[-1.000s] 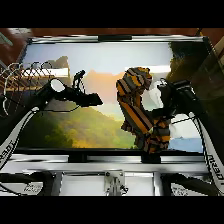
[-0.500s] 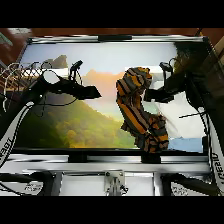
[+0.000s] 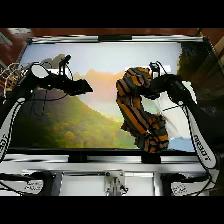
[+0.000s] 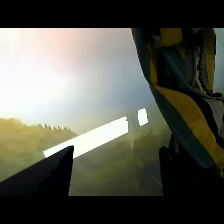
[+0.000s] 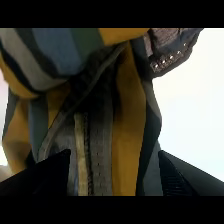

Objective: Fold the shirts.

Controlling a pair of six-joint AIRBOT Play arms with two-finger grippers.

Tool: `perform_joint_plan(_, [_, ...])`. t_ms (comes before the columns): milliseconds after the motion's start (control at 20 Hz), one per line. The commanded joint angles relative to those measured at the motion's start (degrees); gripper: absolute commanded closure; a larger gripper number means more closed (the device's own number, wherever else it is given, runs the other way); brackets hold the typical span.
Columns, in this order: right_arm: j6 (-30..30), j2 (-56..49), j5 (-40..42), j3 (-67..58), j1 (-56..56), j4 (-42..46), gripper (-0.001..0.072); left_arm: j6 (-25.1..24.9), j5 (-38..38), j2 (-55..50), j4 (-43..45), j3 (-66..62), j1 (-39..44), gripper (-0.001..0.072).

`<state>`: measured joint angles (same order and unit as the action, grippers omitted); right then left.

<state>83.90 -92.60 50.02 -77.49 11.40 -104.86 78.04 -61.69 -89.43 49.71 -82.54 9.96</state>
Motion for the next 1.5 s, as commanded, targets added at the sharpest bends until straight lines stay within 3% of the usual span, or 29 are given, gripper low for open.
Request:
perform_joint_plan(0, [-2.25,-4.09,-7.1,-0.13,0.26,-3.93,0.0061,0.22,-0.9,0.11,0.22,-0.13,-0.94,0.0108])
perform_joint_plan(250, [-5.35,-6.16,-11.93,-0.13,0.26,-5.2,0.0061,-0.04,-4.59,1.07,0.24,-0.13,-3.17,0.0109])
perform_joint_plan(400, [-7.02,-8.41,-12.48,-0.13,0.26,-10.23,0.0062,-0.37,-3.85,2.73,0.22,-0.15,-4.33,0.0113])
perform_joint_plan(500, [-6.99,-9.88,-12.37,-0.17,0.26,-14.82,0.0063,-0.76,-2.67,4.04,0.22,-0.15,-4.55,0.0241])
perform_joint_plan(600, [-6.99,-10.54,-12.15,-0.17,0.42,-18.4,0.0081,-1.14,-2.01,5.22,0.24,-0.15,-4.61,0.0242])
perform_joint_plan(700, [-6.75,-10.56,-12.15,-0.2,1.38,-19.39,0.0398,-2.56,-1.81,6.21,0.22,-0.17,-4.66,0.0242])
perform_joint_plan(850, [-4.26,-10.56,-12.11,-0.74,4.92,-20.09,0.0621,-3.5,-0.96,6.93,0.24,-0.2,-4.72,0.0242])
perform_joint_plan(900, [-2.38,-10.56,-11.37,-1.4,6.12,-20.92,0.0658,-3.5,-0.83,6.97,0.24,-0.31,-4.85,0.0242])
perform_joint_plan(1150, [7.5,-10.54,5.92,-7.37,12.26,-24.04,0.0659,-3.48,-0.76,6.97,2.01,-0.42,-9.31,0.024])
perform_joint_plan(1300, [10.19,-10.45,15.72,-7.67,17.42,-25.46,0.0659,-3.45,-1.95,6.97,3.43,-0.42,-14.69,0.015])
perform_joint_plan(1450, [13.66,-10.45,21.0,-7.67,23.3,-24.55,0.0658,-3.41,-5.81,6.95,3.43,-0.39,-20.57,0.015])
